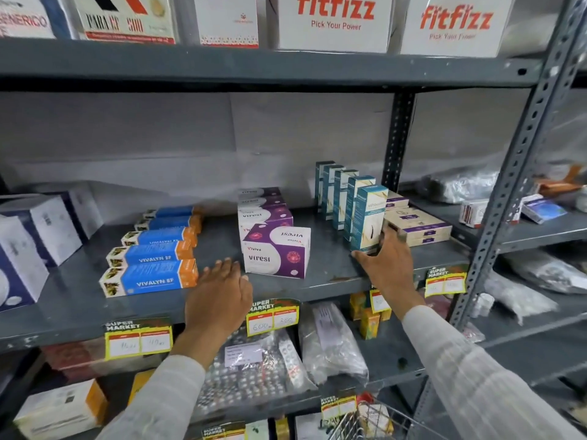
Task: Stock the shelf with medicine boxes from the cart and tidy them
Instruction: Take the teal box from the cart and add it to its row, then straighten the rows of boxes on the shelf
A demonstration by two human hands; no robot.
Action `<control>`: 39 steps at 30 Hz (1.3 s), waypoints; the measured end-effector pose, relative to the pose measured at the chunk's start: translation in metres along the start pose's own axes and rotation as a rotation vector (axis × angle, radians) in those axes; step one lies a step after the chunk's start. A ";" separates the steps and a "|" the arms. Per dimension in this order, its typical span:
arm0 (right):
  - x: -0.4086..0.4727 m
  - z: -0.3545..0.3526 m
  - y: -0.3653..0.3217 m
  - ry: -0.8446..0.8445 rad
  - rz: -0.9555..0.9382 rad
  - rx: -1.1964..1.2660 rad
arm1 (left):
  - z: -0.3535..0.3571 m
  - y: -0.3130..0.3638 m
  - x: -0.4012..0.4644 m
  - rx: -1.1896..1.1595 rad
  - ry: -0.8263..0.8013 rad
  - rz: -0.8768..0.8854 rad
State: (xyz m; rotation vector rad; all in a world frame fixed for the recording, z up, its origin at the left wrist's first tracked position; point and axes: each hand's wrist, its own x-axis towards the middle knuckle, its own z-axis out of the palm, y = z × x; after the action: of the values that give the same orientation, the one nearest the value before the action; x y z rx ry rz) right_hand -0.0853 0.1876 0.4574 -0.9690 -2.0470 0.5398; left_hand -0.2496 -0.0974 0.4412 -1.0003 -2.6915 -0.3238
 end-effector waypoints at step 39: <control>-0.053 0.008 -0.063 -0.219 -0.175 0.436 | -0.008 -0.001 0.001 -0.229 -0.032 -0.082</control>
State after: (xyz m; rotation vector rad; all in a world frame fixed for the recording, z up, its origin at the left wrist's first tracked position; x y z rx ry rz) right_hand -0.0986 0.1066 0.4679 -0.4851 -2.0546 0.9815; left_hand -0.2496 -0.1004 0.4489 -0.9623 -2.7760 -0.6494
